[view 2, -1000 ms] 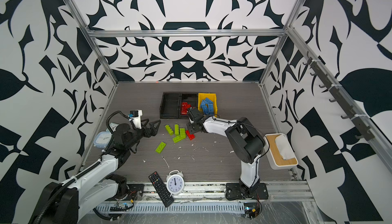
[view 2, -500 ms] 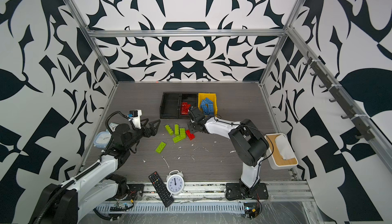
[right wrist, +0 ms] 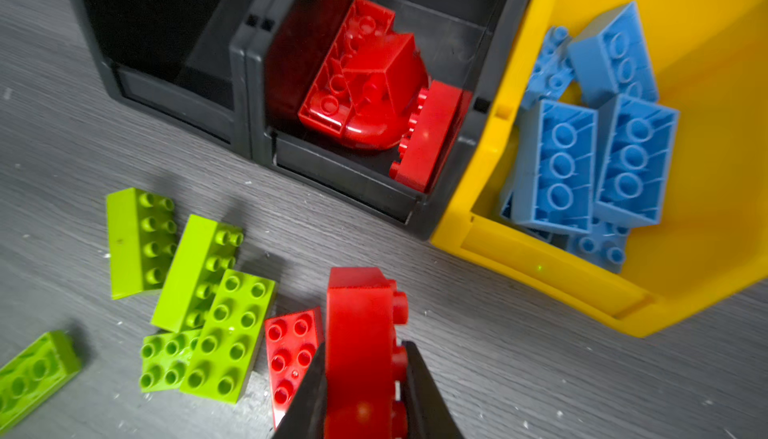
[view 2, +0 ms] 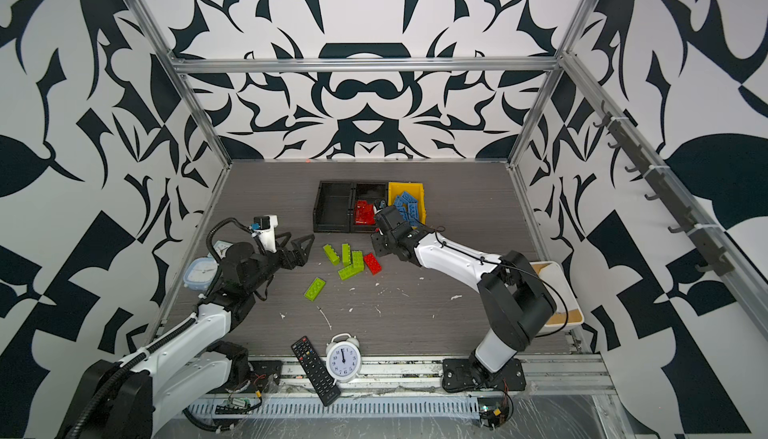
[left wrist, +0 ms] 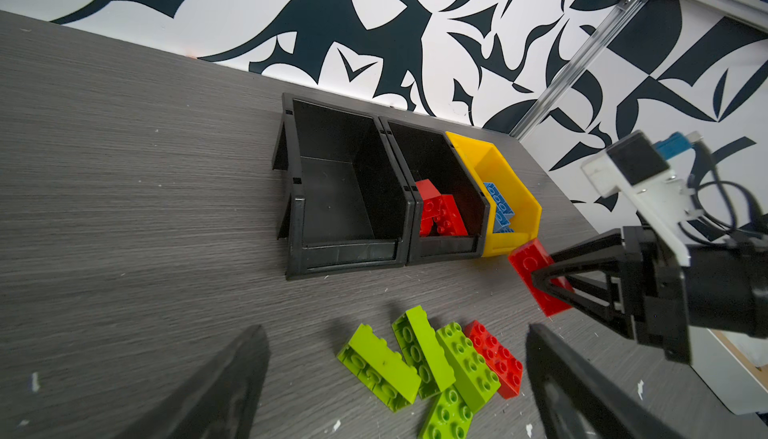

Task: Sort the legos into containers by color
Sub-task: 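Grasp the red brick with the right gripper and lift toward the black bin, then carry the red brick into the black bin holding red bricks and release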

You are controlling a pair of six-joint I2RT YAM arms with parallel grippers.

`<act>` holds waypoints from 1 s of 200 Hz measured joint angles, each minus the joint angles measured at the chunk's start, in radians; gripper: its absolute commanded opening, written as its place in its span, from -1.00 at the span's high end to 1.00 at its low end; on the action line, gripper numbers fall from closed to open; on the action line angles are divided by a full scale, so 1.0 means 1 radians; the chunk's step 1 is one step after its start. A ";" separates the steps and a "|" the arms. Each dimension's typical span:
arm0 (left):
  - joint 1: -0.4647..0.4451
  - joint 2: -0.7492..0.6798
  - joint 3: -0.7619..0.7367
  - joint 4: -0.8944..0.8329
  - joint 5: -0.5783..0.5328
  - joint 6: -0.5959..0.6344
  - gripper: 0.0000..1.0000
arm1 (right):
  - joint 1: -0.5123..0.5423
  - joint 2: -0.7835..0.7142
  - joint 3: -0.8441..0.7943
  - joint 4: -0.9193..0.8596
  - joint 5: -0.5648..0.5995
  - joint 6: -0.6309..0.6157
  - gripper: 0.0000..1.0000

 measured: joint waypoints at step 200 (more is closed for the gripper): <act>0.000 -0.019 -0.001 0.000 -0.001 -0.003 -0.98 | 0.000 0.435 0.490 0.061 0.142 0.020 0.59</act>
